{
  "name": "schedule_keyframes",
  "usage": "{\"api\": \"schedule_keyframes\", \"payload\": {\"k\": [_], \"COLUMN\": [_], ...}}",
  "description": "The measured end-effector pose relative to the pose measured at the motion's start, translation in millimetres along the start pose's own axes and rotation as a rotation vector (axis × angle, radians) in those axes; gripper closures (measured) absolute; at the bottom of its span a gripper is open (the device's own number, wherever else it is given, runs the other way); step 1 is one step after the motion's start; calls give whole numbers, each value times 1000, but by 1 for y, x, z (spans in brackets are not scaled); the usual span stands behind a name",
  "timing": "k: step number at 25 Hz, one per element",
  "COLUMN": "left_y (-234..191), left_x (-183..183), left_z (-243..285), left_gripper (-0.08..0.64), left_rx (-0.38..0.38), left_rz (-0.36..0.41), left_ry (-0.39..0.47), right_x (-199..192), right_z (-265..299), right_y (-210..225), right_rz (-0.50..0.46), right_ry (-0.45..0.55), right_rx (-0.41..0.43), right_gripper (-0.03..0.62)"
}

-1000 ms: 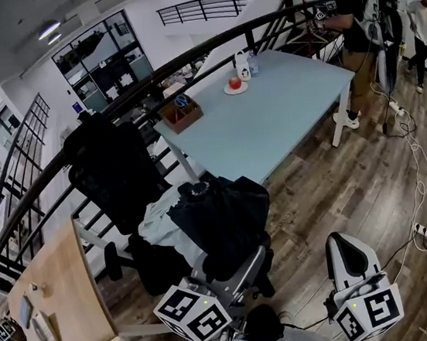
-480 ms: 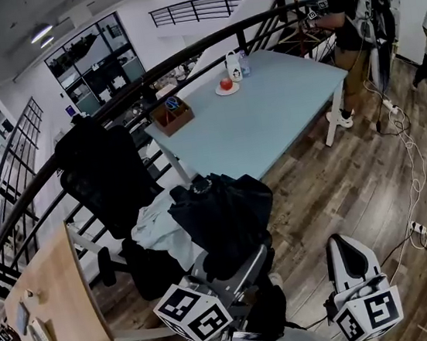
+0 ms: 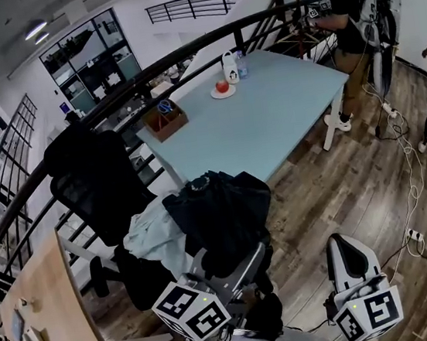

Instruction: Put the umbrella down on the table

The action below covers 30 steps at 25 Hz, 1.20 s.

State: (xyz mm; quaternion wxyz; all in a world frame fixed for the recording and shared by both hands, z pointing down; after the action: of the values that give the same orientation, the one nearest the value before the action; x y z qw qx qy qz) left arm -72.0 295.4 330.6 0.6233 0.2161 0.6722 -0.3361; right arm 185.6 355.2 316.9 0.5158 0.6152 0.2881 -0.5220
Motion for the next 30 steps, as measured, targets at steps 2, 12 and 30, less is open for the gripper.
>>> {"api": "schedule_keyframes", "payload": {"k": [2, 12, 30], "left_y": [-9, -61, -136], "left_x": [3, 13, 24], "left_z": [11, 62, 114], "left_gripper": [285, 285, 285], "left_rx": [2, 6, 19], "left_rz": [0, -24, -23], "left_ry": [1, 9, 34], "right_x": [5, 24, 41], "right_z": [14, 84, 181], "right_y": [5, 20, 32], "right_rz": [-3, -20, -59], "right_ry": [-2, -19, -34], "right_rx": [0, 7, 29], "right_gripper": [592, 592, 592]}}
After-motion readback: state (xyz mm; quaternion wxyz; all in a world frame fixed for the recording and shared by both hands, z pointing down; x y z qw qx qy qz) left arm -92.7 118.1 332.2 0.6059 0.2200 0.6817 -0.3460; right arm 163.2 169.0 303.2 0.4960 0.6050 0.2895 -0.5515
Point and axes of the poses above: the fingertips, and each gripper's own axes: z forward along the fingers, y to its right, x out of its top, the point moved 10 cm from there along -z, backward along the fingers, and after that the axes turned 14 degrees about z, right-handed, at the moved point
